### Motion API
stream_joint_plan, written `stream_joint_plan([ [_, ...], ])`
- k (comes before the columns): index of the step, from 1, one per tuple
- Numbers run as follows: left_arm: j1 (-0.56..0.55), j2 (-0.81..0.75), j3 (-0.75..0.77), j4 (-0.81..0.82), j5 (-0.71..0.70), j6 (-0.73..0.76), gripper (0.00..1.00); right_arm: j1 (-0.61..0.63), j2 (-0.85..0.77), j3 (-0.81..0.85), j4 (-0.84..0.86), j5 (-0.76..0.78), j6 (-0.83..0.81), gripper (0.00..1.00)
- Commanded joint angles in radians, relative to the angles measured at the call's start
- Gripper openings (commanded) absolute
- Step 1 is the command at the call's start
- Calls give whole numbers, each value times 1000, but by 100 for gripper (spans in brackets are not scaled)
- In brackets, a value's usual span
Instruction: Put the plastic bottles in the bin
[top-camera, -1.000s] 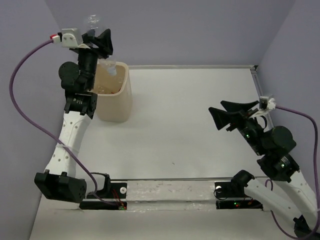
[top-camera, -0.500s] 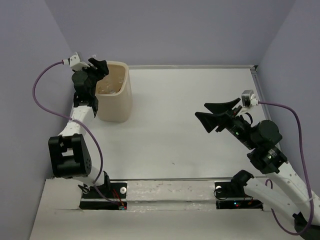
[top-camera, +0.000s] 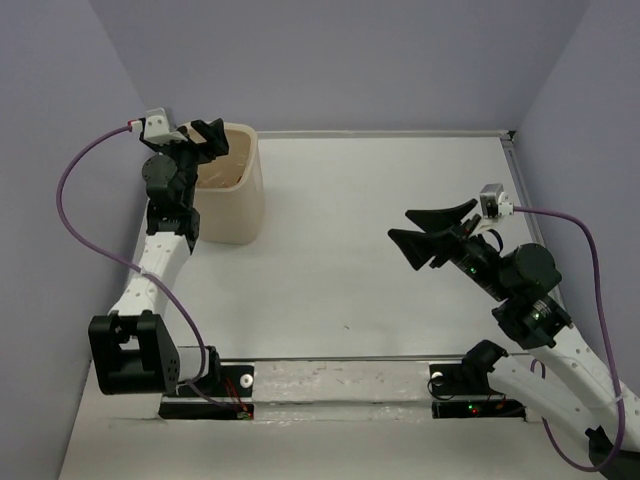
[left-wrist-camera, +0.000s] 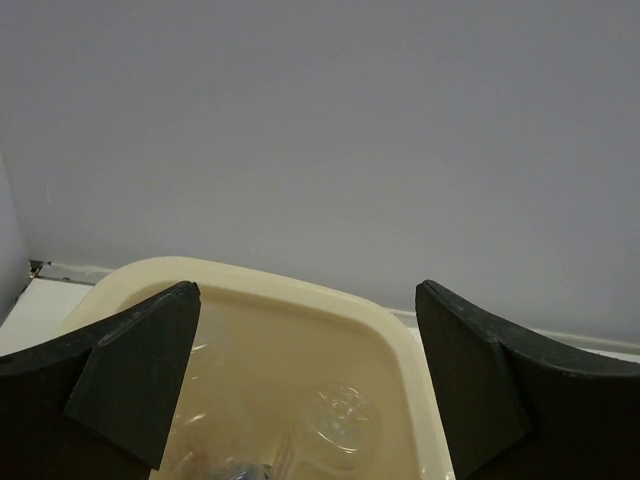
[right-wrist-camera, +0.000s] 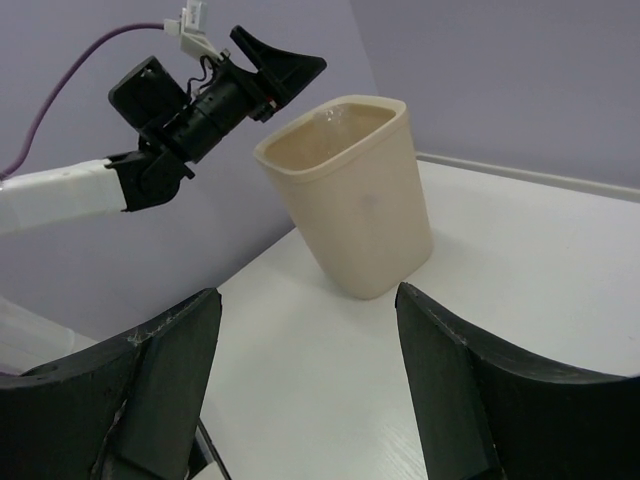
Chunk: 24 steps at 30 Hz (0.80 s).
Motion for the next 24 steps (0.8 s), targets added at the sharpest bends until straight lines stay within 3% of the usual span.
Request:
stream_joint_plan([
  [1,-12,-121,12,-15,-53,38,99,6,8,-1,78,-17,0,76],
  [7,-73,-327,15,-86,-32,-54,99,6,21,12,81,-26,0,70],
  [11,-112,-480,-47,-125,115,-131,99,6,2,22,69,1,-21,32],
  [12,-124,-543,-60,-141,149,-142,99,6,-3,34,51,20,-29,10],
  [13,-148,-574,-86,-155,178,-149,99,6,-8,45,37,31,-49,0],
  [19,-185,-822,-201,-300,370,-180,99,6,-63,58,-60,150,-110,0],
  [20,-185,-874,-237,-355,390,-165,99,6,-75,32,-71,191,-119,6],
  [23,-184,-934,-285,-449,375,-153,99,6,-124,-30,-71,355,-90,45],
  [24,-185,-951,-299,-481,375,-150,99,6,-138,-72,-69,400,-69,73],
])
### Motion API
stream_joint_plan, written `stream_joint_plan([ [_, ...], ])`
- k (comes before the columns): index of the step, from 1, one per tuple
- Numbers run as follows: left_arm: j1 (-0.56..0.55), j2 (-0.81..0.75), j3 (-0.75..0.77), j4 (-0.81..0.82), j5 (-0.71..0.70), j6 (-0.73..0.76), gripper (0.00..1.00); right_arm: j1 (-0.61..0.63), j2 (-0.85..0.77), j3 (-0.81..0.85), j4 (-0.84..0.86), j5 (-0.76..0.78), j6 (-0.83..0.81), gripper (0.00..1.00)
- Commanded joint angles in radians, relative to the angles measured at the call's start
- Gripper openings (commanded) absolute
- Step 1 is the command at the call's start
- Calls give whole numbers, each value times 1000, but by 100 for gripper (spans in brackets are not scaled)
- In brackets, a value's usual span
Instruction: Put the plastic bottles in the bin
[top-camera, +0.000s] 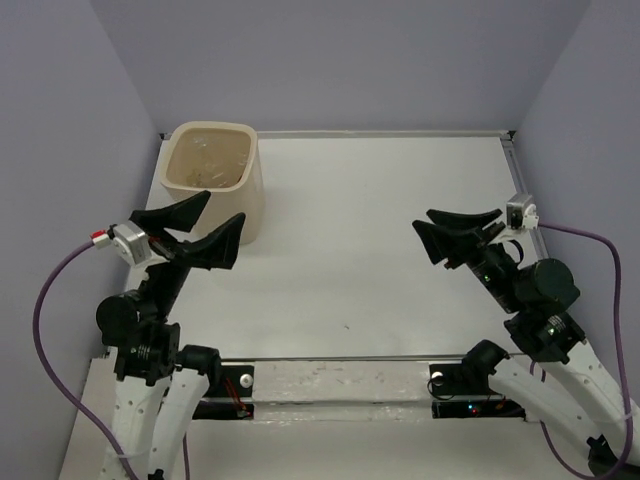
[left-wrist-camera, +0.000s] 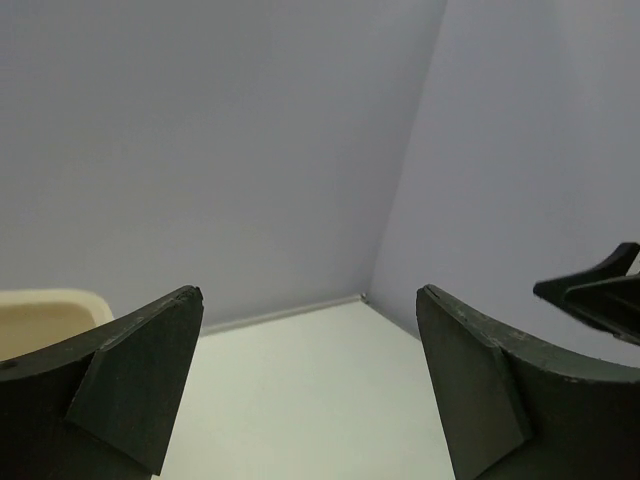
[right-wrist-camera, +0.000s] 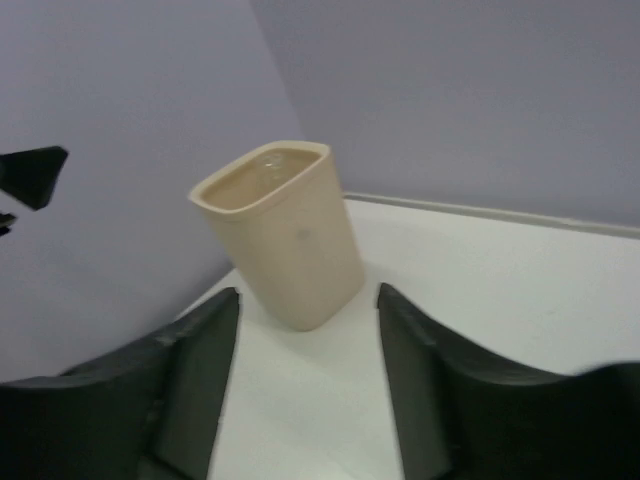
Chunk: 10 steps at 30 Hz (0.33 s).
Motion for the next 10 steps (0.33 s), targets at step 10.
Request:
stream_joint_plan([
  [10,-20,-52,-106,-198,41,48,99,6,-40,-20,49,357,11,100],
])
